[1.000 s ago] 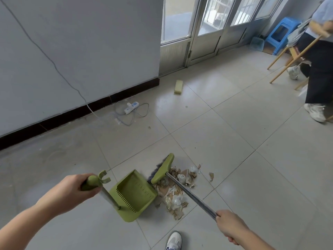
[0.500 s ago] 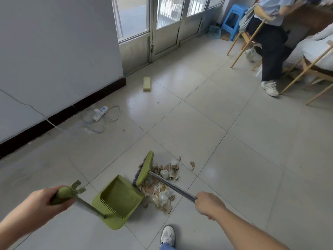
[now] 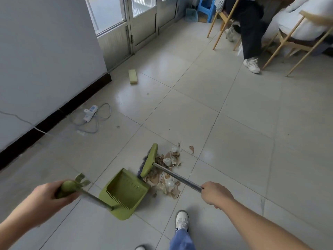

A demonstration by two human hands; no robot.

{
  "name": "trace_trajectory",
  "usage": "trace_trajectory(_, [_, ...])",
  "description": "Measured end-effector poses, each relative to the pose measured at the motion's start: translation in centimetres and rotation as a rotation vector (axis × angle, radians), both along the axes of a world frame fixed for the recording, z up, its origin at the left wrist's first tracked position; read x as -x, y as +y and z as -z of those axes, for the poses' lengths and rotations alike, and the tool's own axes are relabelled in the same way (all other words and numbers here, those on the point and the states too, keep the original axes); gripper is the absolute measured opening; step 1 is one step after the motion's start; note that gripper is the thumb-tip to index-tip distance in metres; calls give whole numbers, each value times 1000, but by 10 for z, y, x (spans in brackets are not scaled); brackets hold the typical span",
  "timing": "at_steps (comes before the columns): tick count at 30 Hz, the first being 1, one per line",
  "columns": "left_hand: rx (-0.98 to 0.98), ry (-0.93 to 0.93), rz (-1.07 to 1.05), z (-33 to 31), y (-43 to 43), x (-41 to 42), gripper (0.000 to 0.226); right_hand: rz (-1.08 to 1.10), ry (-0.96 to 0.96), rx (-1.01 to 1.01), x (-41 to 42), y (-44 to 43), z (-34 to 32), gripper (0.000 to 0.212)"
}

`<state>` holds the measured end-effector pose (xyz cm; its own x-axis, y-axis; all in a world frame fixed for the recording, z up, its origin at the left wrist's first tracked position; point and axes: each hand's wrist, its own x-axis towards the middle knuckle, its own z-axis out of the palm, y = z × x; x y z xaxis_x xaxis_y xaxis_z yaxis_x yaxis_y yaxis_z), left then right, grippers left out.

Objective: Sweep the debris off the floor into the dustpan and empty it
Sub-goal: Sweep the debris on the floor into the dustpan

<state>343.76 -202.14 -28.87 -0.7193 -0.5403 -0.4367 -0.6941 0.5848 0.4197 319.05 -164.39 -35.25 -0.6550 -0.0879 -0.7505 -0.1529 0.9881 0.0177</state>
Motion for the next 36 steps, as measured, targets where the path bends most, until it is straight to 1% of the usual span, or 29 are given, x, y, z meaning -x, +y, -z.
trace_trajectory(5, [1,19,7,-5,-10,-5,21,71,8,44,-14,-4,-5,22])
trace_trajectory(10, [-26,63,7,-12,-19,-5,8,85,43,101,-17,-36,-1,29])
trace_trajectory(14, [-35,81,-4,-15,-22,-6,8,121,18,115,-17,-69,7,32])
trace_trajectory(17, [-30,71,5,-16,-24,-8,8,173,-13,80,-20,-78,10,34])
trace_trajectory(21, [-21,57,16,-14,-29,-16,11,199,-39,52,-36,-54,12,34])
trace_trajectory(25, [-36,52,53,-17,-26,-20,30,187,-37,35,-51,-16,11,30])
trace_trajectory(28, [-52,45,66,-18,-25,-23,29,208,-51,30,-58,-3,10,25])
trace_trajectory(33, [-66,9,73,-18,-21,-24,27,213,-35,54,-58,7,7,28])
trace_trajectory(36, [-50,-5,59,-22,-18,-18,30,216,-18,80,-47,10,3,29])
